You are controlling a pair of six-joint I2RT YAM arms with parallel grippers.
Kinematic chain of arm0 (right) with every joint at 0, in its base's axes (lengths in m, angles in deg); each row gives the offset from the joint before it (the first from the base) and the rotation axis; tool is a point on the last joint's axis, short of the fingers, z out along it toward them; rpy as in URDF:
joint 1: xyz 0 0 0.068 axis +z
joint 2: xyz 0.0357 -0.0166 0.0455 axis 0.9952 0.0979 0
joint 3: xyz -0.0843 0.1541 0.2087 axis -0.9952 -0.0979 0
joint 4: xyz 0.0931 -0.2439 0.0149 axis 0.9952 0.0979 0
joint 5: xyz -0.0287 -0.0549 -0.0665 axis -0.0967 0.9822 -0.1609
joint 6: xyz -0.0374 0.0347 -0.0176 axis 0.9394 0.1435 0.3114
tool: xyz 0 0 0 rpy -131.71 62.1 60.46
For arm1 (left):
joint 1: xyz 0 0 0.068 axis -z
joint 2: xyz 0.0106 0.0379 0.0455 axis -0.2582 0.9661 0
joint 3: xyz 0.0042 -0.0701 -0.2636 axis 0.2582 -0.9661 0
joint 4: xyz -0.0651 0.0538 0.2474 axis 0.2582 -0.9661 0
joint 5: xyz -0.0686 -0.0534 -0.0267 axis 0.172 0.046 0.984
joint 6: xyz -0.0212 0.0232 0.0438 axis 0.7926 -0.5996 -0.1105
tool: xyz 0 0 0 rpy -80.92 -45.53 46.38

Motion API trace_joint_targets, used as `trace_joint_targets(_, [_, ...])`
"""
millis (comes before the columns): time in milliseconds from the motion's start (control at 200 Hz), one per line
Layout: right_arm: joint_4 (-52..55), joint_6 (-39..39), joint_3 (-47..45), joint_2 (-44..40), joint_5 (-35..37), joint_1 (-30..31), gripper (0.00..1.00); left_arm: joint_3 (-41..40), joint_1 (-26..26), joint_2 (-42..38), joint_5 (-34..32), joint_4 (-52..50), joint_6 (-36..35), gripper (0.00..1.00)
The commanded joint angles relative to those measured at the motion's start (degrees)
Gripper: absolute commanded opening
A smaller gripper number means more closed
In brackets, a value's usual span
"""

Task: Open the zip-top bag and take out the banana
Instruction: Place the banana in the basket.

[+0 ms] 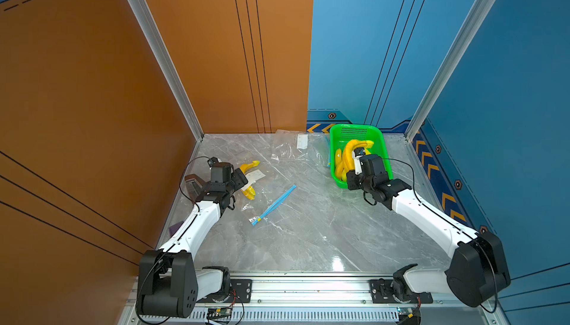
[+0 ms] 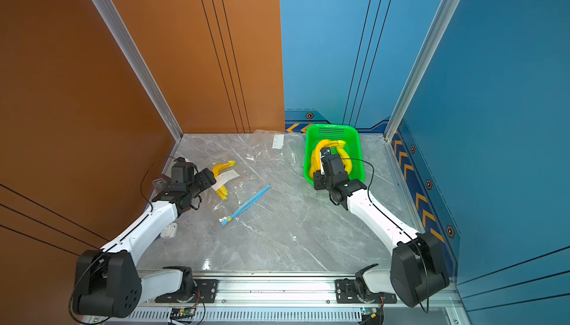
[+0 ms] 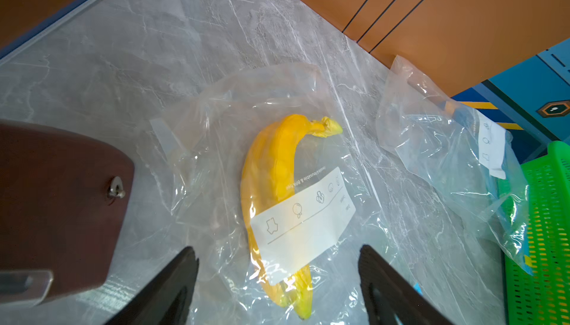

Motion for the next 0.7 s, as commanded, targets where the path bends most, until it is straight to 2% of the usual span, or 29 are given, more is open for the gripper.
trace_joint_targets(0, [1.1, -1.7, 2.3, 2.8, -0.1, -1.7, 0.21, -1.3, 0.5, -1.5, -0.1, -0.9, -1.4, 0.84])
trace_joint_targets(100, [-1.3, -4.5, 2.5, 4.6, -2.2, -2.6, 0.24, -1.9, 0.6, -2.1, -0.4, -0.9, -1.6, 0.84])
trace_joint_targets(250, [-0.6, -6.9, 8.8, 10.9, -4.9, -2.8, 0.24, -2.2, 0.8, -1.7, -0.6, -0.8, -1.5, 0.84])
trace_joint_targets(696, [3.1, -9.6, 21.6, 25.9, -4.9, -4.5, 0.27, -2.9, 1.6, -3.9, -0.8, -1.6, -2.3, 0.83])
